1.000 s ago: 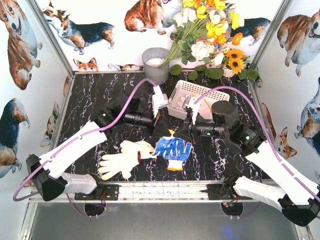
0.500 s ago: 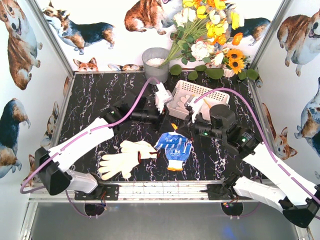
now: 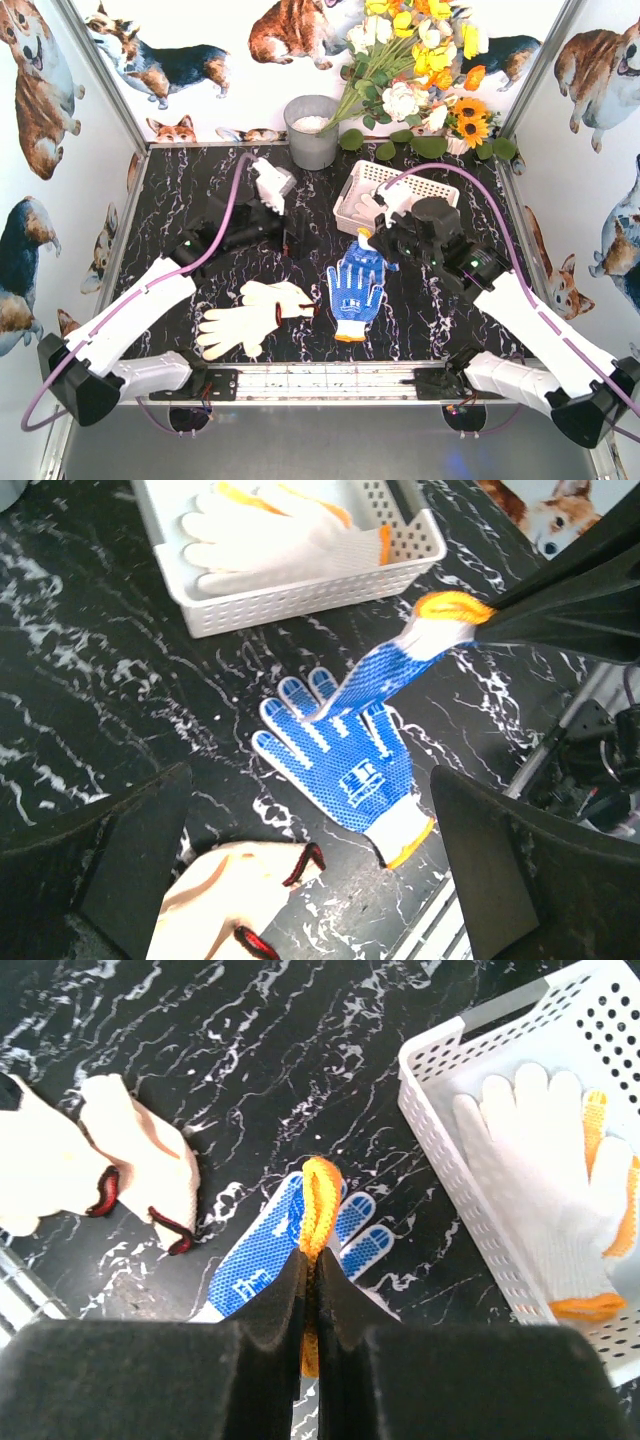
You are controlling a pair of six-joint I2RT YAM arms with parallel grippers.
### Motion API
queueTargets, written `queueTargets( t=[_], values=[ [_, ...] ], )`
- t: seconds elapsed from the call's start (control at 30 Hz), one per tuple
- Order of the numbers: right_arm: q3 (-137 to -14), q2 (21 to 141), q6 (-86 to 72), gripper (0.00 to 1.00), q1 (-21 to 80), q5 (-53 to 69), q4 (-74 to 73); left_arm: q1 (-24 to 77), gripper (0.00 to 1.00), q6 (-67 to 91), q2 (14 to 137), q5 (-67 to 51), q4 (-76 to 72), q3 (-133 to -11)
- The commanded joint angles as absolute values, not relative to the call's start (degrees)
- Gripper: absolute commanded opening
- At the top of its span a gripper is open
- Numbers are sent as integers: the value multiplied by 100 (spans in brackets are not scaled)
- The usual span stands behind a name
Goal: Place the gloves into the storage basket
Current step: Pair the glove with the glove.
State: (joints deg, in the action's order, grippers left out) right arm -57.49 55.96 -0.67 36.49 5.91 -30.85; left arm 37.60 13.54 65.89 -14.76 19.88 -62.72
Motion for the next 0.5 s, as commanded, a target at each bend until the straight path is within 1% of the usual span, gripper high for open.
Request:
queueTargets(
  t=[0.0, 0.2, 0.47],
  values=[
    [-6267, 5760, 475, 0, 3552, 342, -2845, 3553, 100, 1649, 6341, -1229, 1869, -5942],
    [-6283, 6015, 971, 0, 3428, 255, -2566, 3396, 100, 1939, 6179, -1230, 1567, -5580],
    [-5587, 5966, 1285, 0, 3428, 263, -1639, 3309, 100, 2121, 6123, -1179, 1400, -5388]
  ],
)
